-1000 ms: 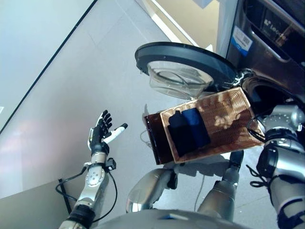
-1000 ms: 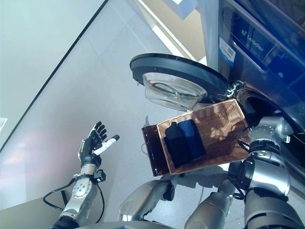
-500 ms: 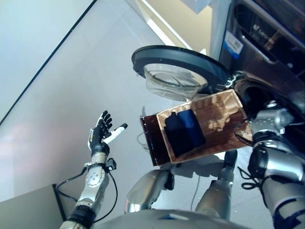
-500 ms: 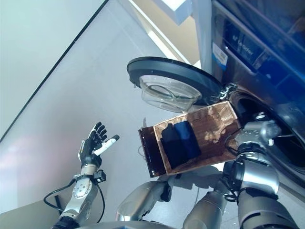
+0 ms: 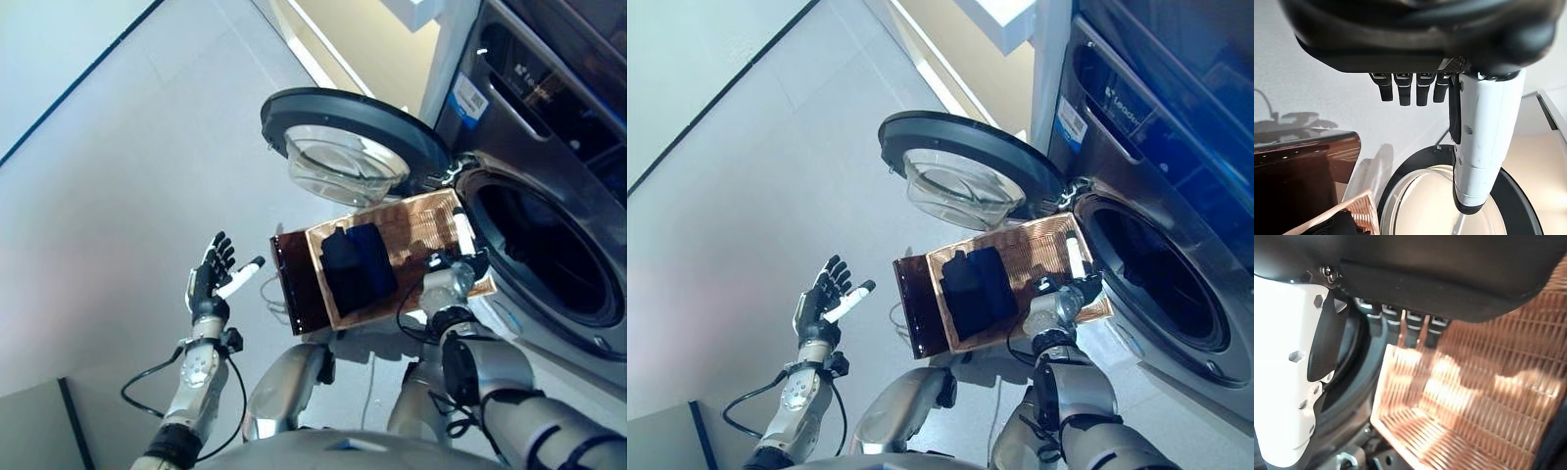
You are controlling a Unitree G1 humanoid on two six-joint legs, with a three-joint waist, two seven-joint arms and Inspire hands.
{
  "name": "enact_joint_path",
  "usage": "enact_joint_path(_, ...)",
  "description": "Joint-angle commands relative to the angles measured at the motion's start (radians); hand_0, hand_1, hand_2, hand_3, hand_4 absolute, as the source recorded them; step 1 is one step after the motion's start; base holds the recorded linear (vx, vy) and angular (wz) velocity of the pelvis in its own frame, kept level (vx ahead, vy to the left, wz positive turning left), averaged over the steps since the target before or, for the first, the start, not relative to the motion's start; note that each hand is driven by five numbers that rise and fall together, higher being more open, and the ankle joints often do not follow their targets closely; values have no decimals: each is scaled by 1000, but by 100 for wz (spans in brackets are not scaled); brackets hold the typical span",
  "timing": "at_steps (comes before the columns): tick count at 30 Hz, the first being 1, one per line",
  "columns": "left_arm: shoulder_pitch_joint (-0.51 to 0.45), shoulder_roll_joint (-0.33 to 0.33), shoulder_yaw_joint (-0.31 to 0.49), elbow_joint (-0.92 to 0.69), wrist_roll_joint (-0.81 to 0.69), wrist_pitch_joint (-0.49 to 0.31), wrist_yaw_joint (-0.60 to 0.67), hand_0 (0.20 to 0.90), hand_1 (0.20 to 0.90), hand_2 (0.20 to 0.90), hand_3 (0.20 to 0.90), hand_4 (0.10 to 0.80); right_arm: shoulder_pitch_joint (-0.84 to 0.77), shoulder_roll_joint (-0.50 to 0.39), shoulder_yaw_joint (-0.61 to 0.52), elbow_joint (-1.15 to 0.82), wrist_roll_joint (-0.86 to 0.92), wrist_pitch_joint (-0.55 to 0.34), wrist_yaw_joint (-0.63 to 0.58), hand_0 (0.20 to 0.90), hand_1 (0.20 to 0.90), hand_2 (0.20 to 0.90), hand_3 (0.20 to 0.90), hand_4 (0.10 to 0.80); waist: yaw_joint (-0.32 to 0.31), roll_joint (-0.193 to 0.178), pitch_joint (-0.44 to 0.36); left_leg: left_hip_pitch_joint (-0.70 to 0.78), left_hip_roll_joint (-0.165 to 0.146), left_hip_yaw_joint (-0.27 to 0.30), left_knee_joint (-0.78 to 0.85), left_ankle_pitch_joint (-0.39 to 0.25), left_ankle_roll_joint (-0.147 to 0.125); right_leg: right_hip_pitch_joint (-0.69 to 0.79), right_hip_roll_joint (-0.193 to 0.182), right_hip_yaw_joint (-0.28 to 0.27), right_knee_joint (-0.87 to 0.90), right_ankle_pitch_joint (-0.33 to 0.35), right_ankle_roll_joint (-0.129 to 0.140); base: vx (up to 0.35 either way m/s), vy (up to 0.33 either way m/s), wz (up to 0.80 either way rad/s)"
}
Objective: Pick up the clothes and place them into the washing machine
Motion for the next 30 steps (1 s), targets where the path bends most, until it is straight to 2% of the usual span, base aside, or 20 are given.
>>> enact_joint_path(1, 3, 37, 77, -43, -7, -74, 10, 900, 900, 900, 900, 800, -17, -69, 81, -43, -76, -21, 4, 900, 900, 900, 900, 800, 38, -10, -28, -95, 41, -42, 70, -14, -109, 3, 16, -7, 137, -149, -60, -10, -13, 5)
enact_joint_path(4, 9, 53, 104, -48, 7, -71, 13, 900, 900, 900, 900, 800, -25, -98, 165, -18, -229, 46, -23, 900, 900, 900, 900, 800, 44, -29, -24, -97, 44, -43, 79, -14, -109, 3, 17, -13, 139, -144, -61, 0, 0, 0)
enact_joint_path(5, 9, 52, 105, -48, 7, -70, 13, 900, 900, 900, 900, 800, -26, -98, 165, -19, -230, 46, -25, 900, 900, 900, 900, 800, 43, -29, -24, -97, 44, -43, 79, -14, -109, 3, 17, -13, 139, -144, -61, -16, -25, 4)
enact_joint_path(6, 11, 61, 123, -56, 27, -67, 21, 900, 900, 900, 900, 800, -51, -130, 243, 9, -360, 109, -45, 900, 900, 900, 900, 800, 48, -49, -18, -101, 47, -45, 85, -15, -108, 1, 19, -16, 139, -138, -61, -20, -33, 8)
enact_joint_path(10, 4, 74, 147, -79, 49, -57, 21, 900, 900, 900, 900, 800, -106, -158, 318, 73, -430, 177, -18, 900, 900, 900, 900, 800, 60, -75, -8, -109, 52, -49, 95, -16, -108, 3, 22, -23, 141, -134, -62, -12, -32, 3)
enact_joint_path(11, 0, 74, 171, -97, 50, -57, 24, 900, 900, 900, 900, 800, -127, -159, 344, 81, -460, 193, -17, 900, 900, 900, 900, 800, 68, -95, -4, -113, 54, -54, 101, -19, -107, 4, 26, -27, 140, -134, -62, 2, -30, 2)
enact_joint_path(16, -19, 72, 207, -131, 77, -50, 38, 900, 900, 900, 900, 800, -137, -129, 371, 114, -481, 207, -2, 900, 900, 900, 900, 800, 82, -139, 8, -133, 59, -69, 119, -24, -107, 3, 30, -46, 141, -136, -64, 13, -31, 11)
enact_joint_path(19, -27, 75, 216, -141, 93, -46, 45, 900, 900, 900, 900, 800, -130, -105, 380, 127, -487, 211, 4, 900, 900, 900, 900, 800, 92, -153, 14, -140, 61, -77, 124, -26, -107, 7, 31, -58, 142, -140, -64, 13, -19, 14)
enact_joint_path(22, -49, 77, 232, -164, 124, -38, 63, 900, 900, 900, 900, 800, -113, -49, 393, 127, -478, 204, 10, 900, 900, 900, 900, 800, 109, -180, 32, -155, 63, -92, 140, -32, -107, 10, 31, -77, 146, -146, -66, 17, -46, 14)
enact_joint_path(30, -77, 76, 251, -203, 142, -43, 91, 900, 900, 900, 900, 800, -101, 31, 435, 110, -462, 193, 17, 900, 900, 900, 900, 800, 148, -219, 61, -184, 60, -117, 153, -38, -107, 16, 31, -111, 143, -151, -66, 25, -22, 14)
